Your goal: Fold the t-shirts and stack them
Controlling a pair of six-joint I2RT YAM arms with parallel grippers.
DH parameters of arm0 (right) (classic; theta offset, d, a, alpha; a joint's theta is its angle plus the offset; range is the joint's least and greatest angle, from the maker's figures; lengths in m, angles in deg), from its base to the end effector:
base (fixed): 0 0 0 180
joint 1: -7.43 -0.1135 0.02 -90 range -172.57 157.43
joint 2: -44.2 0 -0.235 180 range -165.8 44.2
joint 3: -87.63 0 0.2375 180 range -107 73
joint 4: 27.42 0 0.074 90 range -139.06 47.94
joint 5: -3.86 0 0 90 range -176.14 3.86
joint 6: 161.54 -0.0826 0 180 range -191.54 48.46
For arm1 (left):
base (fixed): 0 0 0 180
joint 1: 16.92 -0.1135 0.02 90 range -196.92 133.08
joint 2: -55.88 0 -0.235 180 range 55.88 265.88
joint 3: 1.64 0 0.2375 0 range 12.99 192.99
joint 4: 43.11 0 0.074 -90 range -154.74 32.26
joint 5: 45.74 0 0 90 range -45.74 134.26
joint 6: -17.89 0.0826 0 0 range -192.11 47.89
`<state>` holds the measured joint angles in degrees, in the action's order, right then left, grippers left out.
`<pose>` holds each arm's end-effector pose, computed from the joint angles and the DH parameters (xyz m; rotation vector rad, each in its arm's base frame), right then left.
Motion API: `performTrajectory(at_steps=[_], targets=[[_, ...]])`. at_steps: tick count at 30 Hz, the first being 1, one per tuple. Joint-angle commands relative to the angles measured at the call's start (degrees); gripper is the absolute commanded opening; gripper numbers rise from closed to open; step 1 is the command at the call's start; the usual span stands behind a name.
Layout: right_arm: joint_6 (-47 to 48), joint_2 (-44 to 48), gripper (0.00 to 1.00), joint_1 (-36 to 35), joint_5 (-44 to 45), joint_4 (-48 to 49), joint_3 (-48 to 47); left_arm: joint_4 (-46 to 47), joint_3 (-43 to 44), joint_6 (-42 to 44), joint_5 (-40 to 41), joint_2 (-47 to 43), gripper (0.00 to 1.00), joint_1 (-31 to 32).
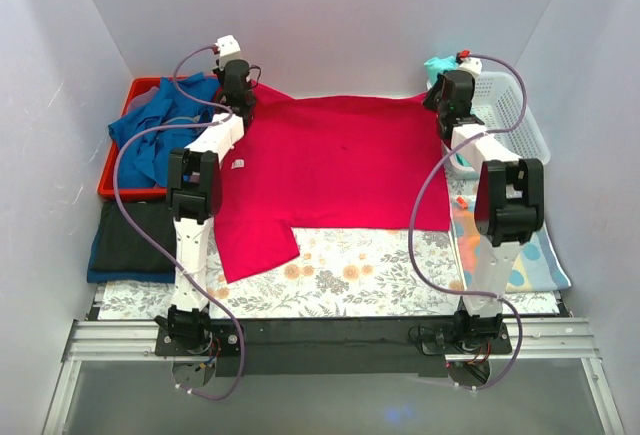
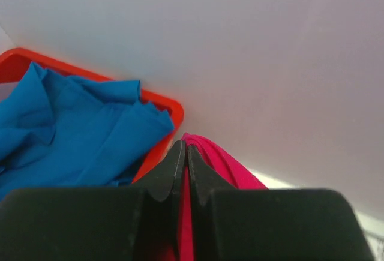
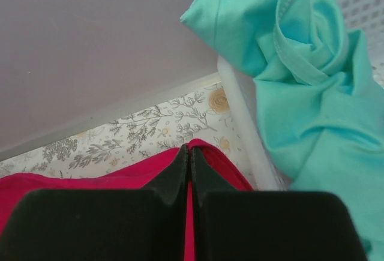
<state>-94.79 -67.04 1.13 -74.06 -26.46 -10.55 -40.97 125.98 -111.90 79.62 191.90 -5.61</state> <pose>0.4868 0.0363 0.2464 0.4116 1.7327 0.1842 0.5630 -0.0638 0.2266 -0.8358 1.4369 -0.1582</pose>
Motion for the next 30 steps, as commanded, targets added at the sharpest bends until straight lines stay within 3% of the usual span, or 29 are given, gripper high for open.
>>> performTrajectory(at_steps=[1, 8, 15, 30], targets=[[-3.0, -9.0, 0.01, 1.0, -5.3, 1.6, -10.3, -1.6, 11.2, -4.1, -4.0, 1.9, 0.0, -0.5], [-7.2, -15.2, 0.01, 1.6, -9.6, -0.7, -18.1, -4.5, 9.0, -6.9, -7.8, 1.4, 0.0, -1.5], [-10.3, -14.4, 0.01, 2.9, -11.2, -1.4, -16.3, -5.9, -6.5, -11.0, -5.8, -6.8, 0.0, -2.3], [-12.4, -13.3, 0.01, 7.3, -13.7, -5.9, -12.9, -9.0, -20.6, -12.3, -7.7, -20.4, 0.0, -2.3]])
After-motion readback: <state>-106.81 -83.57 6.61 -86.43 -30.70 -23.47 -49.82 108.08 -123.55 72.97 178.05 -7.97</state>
